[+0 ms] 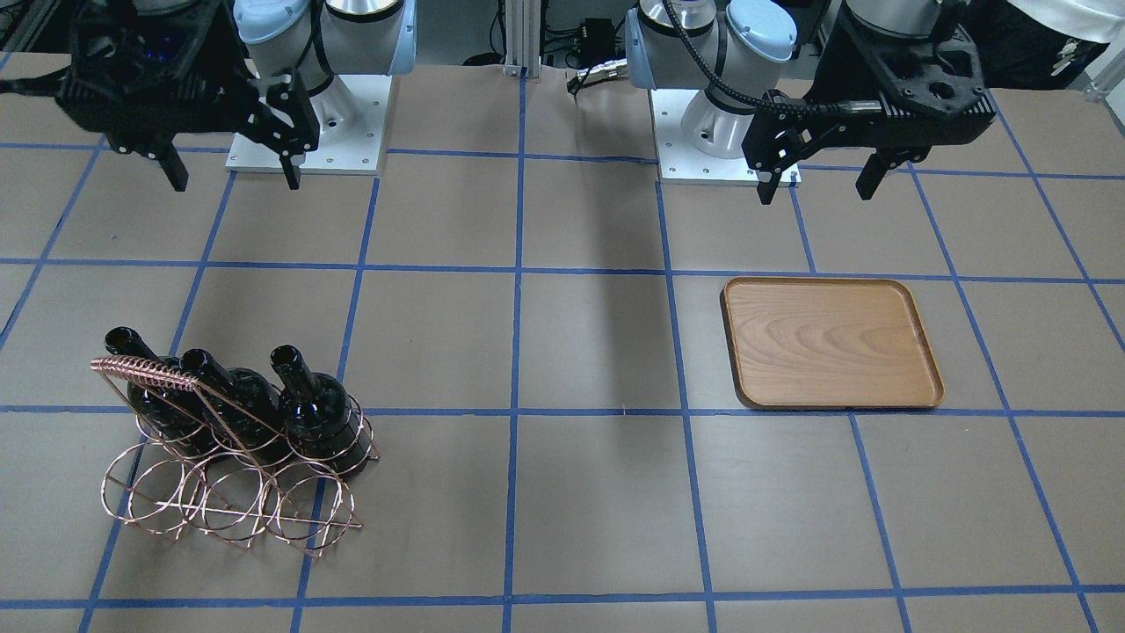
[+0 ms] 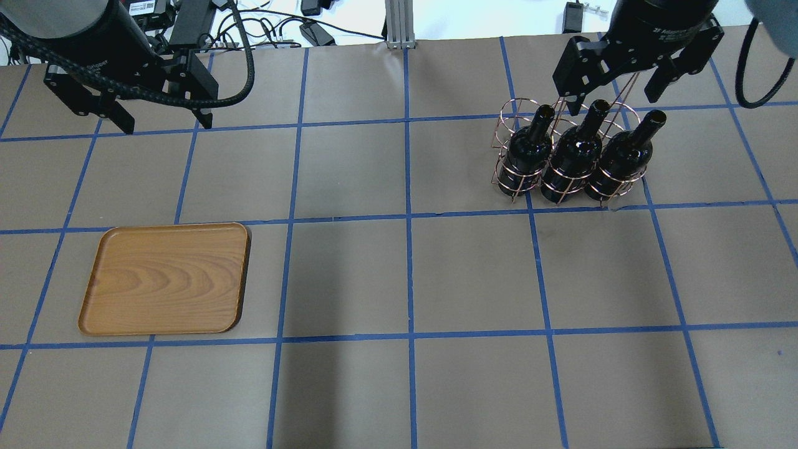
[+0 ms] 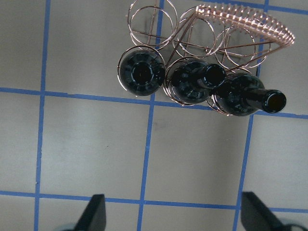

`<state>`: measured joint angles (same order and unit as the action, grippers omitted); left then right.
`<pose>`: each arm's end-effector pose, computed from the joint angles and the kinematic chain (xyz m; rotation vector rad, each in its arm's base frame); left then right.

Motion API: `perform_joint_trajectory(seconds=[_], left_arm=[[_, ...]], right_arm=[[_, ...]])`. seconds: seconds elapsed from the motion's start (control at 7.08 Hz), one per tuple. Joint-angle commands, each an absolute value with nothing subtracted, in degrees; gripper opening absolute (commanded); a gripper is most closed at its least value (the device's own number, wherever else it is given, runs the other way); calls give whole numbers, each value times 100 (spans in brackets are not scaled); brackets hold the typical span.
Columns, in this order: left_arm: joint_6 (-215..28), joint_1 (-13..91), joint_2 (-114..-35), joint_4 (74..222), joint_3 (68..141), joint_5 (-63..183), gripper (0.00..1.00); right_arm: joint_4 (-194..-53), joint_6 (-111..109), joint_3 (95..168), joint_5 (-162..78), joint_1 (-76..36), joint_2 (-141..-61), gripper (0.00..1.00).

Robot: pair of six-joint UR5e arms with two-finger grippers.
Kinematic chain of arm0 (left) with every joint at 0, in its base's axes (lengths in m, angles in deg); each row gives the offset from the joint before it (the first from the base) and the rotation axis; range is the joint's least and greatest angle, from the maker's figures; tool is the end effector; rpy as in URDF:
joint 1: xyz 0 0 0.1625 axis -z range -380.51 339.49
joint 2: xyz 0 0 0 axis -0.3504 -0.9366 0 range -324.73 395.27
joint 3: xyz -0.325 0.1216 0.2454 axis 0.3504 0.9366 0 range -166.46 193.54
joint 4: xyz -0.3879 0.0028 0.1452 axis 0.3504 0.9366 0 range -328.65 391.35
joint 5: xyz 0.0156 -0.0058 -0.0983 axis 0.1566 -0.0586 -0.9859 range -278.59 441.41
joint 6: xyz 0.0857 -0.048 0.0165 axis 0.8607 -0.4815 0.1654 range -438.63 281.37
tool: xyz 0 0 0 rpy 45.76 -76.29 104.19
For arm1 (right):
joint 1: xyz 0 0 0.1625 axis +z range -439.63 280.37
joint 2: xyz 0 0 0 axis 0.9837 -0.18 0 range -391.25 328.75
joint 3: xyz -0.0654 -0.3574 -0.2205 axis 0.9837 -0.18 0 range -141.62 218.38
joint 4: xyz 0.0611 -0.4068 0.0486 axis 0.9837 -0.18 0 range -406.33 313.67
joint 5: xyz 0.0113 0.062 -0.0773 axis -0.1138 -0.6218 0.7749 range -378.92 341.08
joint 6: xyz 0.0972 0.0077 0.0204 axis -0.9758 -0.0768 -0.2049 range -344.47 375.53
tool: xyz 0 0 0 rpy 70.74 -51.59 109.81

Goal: Take wine from basket and place on tray
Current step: 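Lower the right gripper over the middle dark bottle in the wire basket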

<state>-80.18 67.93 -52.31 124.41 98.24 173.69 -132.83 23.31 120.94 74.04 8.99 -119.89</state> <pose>-0.1162 -0.4814 0.5487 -0.0864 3.0980 -0.1262 0.1159 -0.5072 0.5340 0.1706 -3.0813 0.0627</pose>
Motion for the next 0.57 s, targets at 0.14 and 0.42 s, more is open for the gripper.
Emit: perform_joint_trajectory(seconds=[0.14, 0.42], left_arm=[[-8022, 6790, -5236, 12469, 9818, 17352, 100], [-8004, 6782, -5236, 12469, 9827, 17352, 100]], right_arm=[[-14491, 2590, 12572, 7398, 589, -11441, 96], [-15099, 2537, 12829, 7398, 589, -11125, 96]])
